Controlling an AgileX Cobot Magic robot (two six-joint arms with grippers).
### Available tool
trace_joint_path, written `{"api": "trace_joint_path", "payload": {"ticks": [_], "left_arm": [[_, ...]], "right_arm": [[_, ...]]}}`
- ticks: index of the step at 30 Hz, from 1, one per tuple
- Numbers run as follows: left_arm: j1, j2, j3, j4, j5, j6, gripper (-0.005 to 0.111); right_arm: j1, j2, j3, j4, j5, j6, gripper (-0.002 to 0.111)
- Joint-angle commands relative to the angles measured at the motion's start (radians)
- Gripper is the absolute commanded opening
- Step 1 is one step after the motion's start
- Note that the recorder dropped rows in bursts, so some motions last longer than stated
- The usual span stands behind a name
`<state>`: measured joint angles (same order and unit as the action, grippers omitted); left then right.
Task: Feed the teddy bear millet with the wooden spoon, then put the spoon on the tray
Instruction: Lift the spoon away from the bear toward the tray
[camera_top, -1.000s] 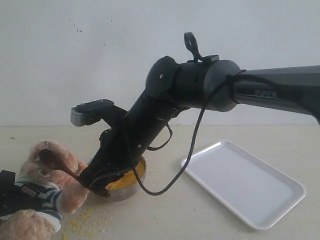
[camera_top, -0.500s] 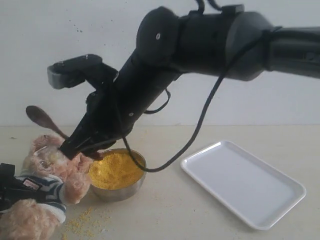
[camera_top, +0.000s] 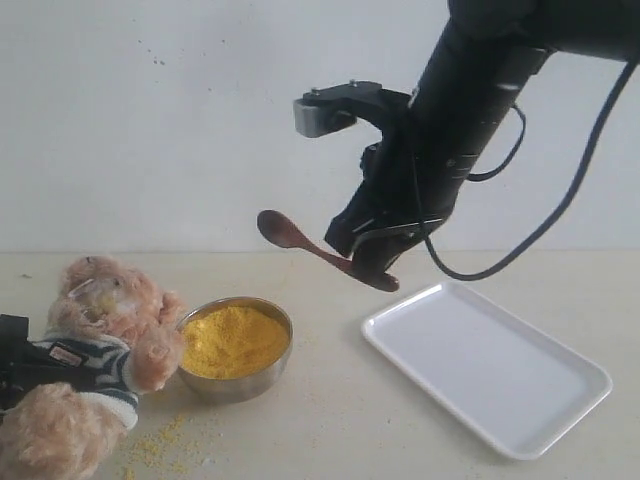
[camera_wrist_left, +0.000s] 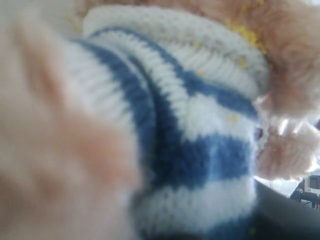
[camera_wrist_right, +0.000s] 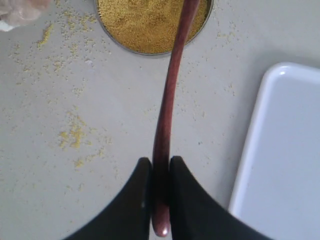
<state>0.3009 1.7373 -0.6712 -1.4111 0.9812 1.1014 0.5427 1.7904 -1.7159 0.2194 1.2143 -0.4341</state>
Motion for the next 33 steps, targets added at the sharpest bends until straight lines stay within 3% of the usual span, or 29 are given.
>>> {"api": "trace_joint_path", "payload": {"ticks": [1,7,10,12,15,18,25,29,31,33], "left_arm": [[0.003,-0.004,0.001,-0.012,0.039,0.021,0.004],[0.003,-0.004,0.001,-0.092,0.050,0.173,0.004],[0.005,-0.005,-0.007,-0.095,0.147,0.217,0.004],[0.005,-0.005,-0.009,-0.099,0.240,0.158,0.004],[0.005,-0.007,-0.009,-0.148,0.240,0.099,0.004],[0.005,-0.007,-0.009,-0.188,0.240,0.211,0.004],[0.005,-0.007,0.002,-0.333,0.240,0.217,0.004],[0.005,-0.007,0.002,-0.333,0.228,0.217,0.004],[0.005,-0.007,-0.001,-0.333,0.201,0.217,0.004],[0.005,-0.007,-0.001,-0.333,0.193,0.217,0.004]], "right_arm": [[-0.014,-0.037,0.044,-0.013,0.007,-0.024,0.000],[-0.014,-0.050,0.196,-0.018,0.007,-0.042,0.000],[-0.014,-0.125,0.284,-0.017,0.007,-0.045,0.000],[-0.014,-0.167,0.304,-0.015,-0.052,-0.043,0.000],[-0.014,-0.194,0.309,0.032,-0.055,-0.043,0.000],[-0.014,-0.192,0.309,0.109,-0.042,-0.040,0.000],[-0.014,-0.192,0.307,0.229,-0.117,-0.040,0.000],[-0.004,-0.124,0.178,0.270,-0.137,0.017,0.000],[0.025,-0.006,-0.018,0.273,-0.010,0.032,0.000],[0.051,0.123,-0.189,0.242,0.007,0.097,0.000]]}}
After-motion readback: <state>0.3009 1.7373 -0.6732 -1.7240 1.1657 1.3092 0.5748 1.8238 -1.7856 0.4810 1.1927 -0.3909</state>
